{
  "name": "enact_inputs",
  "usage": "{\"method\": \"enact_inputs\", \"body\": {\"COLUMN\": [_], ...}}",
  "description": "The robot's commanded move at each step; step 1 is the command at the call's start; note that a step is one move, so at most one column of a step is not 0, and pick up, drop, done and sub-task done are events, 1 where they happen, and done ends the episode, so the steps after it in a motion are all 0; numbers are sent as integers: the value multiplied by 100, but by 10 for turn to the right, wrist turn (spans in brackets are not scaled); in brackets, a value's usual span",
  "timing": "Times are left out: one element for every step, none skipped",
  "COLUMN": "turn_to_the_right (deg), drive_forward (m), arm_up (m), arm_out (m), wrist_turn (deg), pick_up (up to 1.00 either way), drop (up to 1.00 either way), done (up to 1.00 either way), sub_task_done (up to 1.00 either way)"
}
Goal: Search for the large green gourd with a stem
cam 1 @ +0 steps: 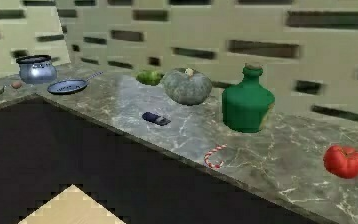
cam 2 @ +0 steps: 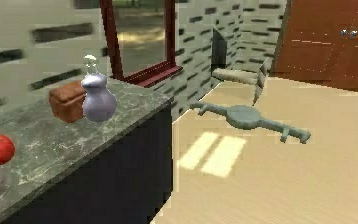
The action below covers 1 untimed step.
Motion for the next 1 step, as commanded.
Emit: {"method": "enact_inputs", "body": {"turn_to_the_right": [0], "drive_forward": [0], "arm_up": [0], "arm_out": [0], "wrist_turn": [0], "pick_up": [0], "drop": [0], "done": [100], "sub_task_done": [0]}}
